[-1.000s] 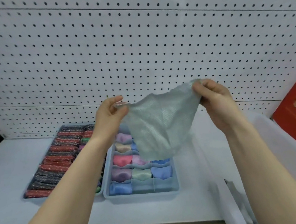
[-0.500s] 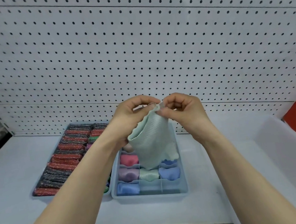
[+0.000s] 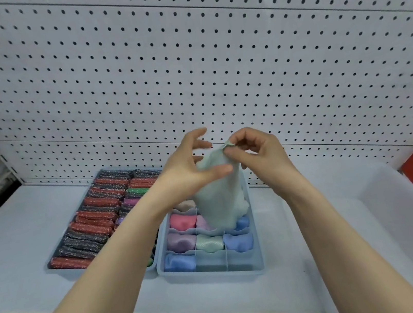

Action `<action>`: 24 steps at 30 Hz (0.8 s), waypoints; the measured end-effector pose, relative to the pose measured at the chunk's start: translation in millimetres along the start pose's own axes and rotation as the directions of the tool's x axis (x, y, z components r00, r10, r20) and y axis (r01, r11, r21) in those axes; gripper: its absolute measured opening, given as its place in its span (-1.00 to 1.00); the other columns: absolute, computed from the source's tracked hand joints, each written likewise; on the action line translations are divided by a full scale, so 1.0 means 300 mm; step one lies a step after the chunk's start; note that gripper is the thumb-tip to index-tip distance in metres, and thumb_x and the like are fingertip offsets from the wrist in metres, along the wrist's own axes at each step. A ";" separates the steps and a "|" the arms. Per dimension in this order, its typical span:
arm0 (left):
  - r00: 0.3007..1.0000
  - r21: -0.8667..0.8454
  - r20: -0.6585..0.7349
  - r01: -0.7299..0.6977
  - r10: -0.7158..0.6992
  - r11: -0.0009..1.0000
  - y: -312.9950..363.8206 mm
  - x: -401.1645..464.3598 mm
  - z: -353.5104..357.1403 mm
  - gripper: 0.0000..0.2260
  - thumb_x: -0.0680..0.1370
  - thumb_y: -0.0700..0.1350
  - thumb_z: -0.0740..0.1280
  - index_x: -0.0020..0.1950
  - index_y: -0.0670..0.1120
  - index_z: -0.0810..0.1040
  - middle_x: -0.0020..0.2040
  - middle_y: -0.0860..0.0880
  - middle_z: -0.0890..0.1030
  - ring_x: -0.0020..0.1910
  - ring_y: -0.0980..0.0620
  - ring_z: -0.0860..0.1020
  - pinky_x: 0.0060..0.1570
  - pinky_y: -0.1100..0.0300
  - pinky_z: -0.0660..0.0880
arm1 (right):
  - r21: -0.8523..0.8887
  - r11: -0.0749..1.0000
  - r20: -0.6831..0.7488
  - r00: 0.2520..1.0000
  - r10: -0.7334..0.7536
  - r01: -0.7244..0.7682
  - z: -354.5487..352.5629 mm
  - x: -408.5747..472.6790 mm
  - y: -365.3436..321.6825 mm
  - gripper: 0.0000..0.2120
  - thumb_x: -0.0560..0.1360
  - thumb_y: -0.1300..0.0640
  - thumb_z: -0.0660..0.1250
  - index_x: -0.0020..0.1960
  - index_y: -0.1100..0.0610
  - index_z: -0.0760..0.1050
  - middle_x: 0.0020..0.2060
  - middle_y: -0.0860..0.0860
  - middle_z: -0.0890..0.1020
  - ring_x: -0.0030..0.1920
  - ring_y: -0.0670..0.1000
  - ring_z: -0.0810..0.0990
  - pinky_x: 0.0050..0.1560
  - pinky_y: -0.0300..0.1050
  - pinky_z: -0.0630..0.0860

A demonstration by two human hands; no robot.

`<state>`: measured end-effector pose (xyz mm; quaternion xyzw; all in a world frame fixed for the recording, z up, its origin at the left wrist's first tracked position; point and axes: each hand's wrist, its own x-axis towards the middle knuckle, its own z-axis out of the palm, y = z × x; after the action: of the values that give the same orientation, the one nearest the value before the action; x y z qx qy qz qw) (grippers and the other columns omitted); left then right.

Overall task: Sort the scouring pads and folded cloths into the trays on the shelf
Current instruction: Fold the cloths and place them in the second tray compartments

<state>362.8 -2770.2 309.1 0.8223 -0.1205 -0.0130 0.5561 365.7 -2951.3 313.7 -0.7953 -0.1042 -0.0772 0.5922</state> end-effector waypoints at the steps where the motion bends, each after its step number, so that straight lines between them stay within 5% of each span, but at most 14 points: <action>1: 0.998 0.054 -0.058 0.009 -0.006 0.998 -0.012 0.005 -0.005 -0.52 0.42 -0.02 0.53 0.29 0.12 0.47 0.16 0.09 0.55 0.05 0.14 0.55 0.13 0.09 0.51 | 0.031 0.999 -0.039 0.999 0.013 -0.012 -0.007 0.004 -0.001 -0.88 0.49 0.26 0.42 -0.16 0.08 0.54 -0.30 -0.10 0.58 -0.29 -0.11 0.48 -0.19 -0.16 0.44; 3: 0.984 -0.052 -0.175 0.038 -0.046 0.998 -0.031 0.009 -0.017 -0.80 0.43 -0.15 0.52 -0.02 0.07 0.62 -0.04 0.00 0.67 -0.11 0.05 0.59 0.09 -0.09 0.56 | 0.092 0.995 -0.070 0.996 0.049 -0.043 -0.031 0.009 -0.003 -0.86 0.51 0.27 0.40 -0.14 0.07 0.52 -0.38 -0.07 0.54 -0.36 -0.10 0.43 -0.24 -0.20 0.41; 5: 0.968 -0.162 -0.242 0.032 -0.072 0.986 -0.039 0.006 -0.029 -0.85 0.43 -0.19 0.52 -0.16 0.05 0.64 -0.16 -0.06 0.70 -0.19 0.01 0.61 0.05 -0.11 0.59 | 0.110 0.991 -0.016 0.997 0.074 -0.072 -0.054 0.009 -0.004 -0.87 0.50 0.27 0.42 -0.05 0.06 0.55 -0.37 -0.04 0.53 -0.35 -0.10 0.44 -0.23 -0.23 0.41; 10: 0.976 -0.322 -0.219 -0.059 -0.013 0.945 -0.022 0.005 -0.050 -0.91 0.47 -0.26 0.45 -0.08 -0.09 0.65 -0.21 0.02 0.71 -0.20 0.11 0.66 -0.09 0.22 0.61 | 0.107 0.990 0.031 0.995 0.094 -0.097 -0.082 0.012 -0.031 -0.94 0.47 0.30 0.44 -0.10 0.17 0.59 -0.34 -0.07 0.60 -0.38 -0.22 0.50 -0.29 -0.41 0.41; 16: 0.996 -0.537 -0.094 -0.047 -0.005 0.842 -0.010 -0.004 -0.099 -0.82 0.36 -0.14 0.44 -0.06 -0.15 0.64 -0.18 -0.05 0.71 -0.19 0.04 0.67 -0.13 0.21 0.62 | 0.185 0.978 0.186 0.981 0.060 -0.095 -0.159 -0.015 -0.079 -0.95 0.41 0.16 0.45 -0.16 0.14 0.63 -0.32 -0.01 0.64 -0.29 -0.06 0.54 -0.19 -0.26 0.49; 18: 0.996 -0.531 -0.093 -0.039 -0.012 0.846 0.002 0.002 -0.096 -0.88 0.40 -0.18 0.43 -0.08 -0.14 0.64 -0.21 -0.04 0.70 -0.22 0.06 0.66 -0.16 0.22 0.61 | 0.213 0.966 0.208 0.973 0.102 -0.146 -0.165 -0.010 -0.092 -0.94 0.37 0.12 0.47 -0.19 0.11 0.64 -0.33 0.02 0.63 -0.31 -0.04 0.54 -0.22 -0.24 0.52; 22: 0.965 -0.300 -0.246 0.011 -0.089 0.954 -0.004 0.042 -0.047 -0.97 0.55 -0.18 0.38 -0.05 -0.14 0.59 -0.17 -0.15 0.67 -0.20 -0.02 0.62 -0.01 -0.06 0.62 | -0.054 0.980 -0.074 0.980 0.186 -0.190 -0.112 0.046 -0.063 -0.87 0.43 0.17 0.51 -0.13 0.22 0.61 -0.33 0.07 0.64 -0.38 -0.06 0.55 -0.29 -0.16 0.52; 24: 0.939 -0.214 -0.336 0.003 -0.076 0.977 0.000 0.046 -0.008 -0.94 0.56 -0.10 0.36 -0.07 -0.08 0.55 -0.23 -0.11 0.65 -0.22 -0.11 0.62 0.00 -0.16 0.60 | -0.056 0.979 -0.161 0.969 0.187 -0.199 -0.078 0.053 -0.061 -0.82 0.44 0.16 0.50 -0.10 0.27 0.58 -0.32 0.15 0.62 -0.40 -0.05 0.58 -0.31 -0.16 0.53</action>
<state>376.5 -2771.1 311.6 0.7508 -0.0033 0.1064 0.6519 376.3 -2967.5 341.2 -0.8139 0.0230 -0.0846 0.5744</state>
